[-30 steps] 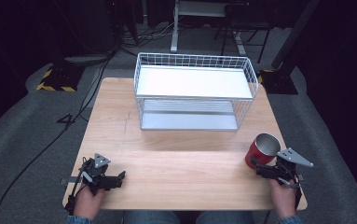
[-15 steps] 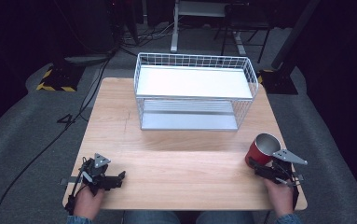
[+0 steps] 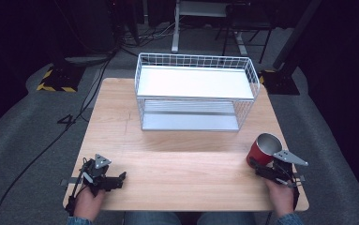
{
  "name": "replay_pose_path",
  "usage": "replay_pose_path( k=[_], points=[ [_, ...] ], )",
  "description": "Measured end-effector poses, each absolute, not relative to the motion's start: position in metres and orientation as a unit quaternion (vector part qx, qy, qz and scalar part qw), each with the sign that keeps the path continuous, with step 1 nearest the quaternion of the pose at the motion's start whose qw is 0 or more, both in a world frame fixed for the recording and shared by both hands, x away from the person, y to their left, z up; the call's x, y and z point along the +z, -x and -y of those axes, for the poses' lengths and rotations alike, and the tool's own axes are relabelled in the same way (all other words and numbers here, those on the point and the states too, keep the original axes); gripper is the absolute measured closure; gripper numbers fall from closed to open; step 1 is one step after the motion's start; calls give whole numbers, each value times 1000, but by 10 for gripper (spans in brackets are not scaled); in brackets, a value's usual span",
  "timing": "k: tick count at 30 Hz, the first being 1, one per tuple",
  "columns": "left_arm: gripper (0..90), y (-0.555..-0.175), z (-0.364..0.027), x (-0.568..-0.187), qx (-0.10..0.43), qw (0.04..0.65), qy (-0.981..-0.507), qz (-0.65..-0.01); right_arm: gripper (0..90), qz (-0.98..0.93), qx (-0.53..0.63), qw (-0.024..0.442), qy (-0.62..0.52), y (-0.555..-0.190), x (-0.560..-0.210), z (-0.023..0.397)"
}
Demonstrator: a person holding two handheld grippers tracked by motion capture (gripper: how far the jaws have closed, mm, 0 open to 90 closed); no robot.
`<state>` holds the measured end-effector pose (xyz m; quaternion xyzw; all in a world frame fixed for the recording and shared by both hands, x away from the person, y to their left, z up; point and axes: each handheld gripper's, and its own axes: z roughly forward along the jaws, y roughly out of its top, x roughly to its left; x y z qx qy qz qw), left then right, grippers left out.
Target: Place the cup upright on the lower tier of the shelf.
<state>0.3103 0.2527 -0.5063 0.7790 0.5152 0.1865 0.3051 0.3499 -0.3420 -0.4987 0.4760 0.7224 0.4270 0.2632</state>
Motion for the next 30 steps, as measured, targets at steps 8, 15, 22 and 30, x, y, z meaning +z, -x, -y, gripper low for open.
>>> replay_pose_path(
  k=[8,15,22,30],
  points=[
    [1,-310,-253,-506,187,305,-779,-515,178,-719,425,268,-480,-351,-498,340],
    [0,-311,-253,-506,187,304,-780,-514,178,-720,430,272,-472,-353,-490,336],
    [0,-311,-253,-506,187,304,-780,-514,178,-730,434,267,-456,-358,-481,324],
    [0,-311,-253,-506,187,304,-780,-513,179,-733,448,257,-443,-368,-468,310]
  ],
)
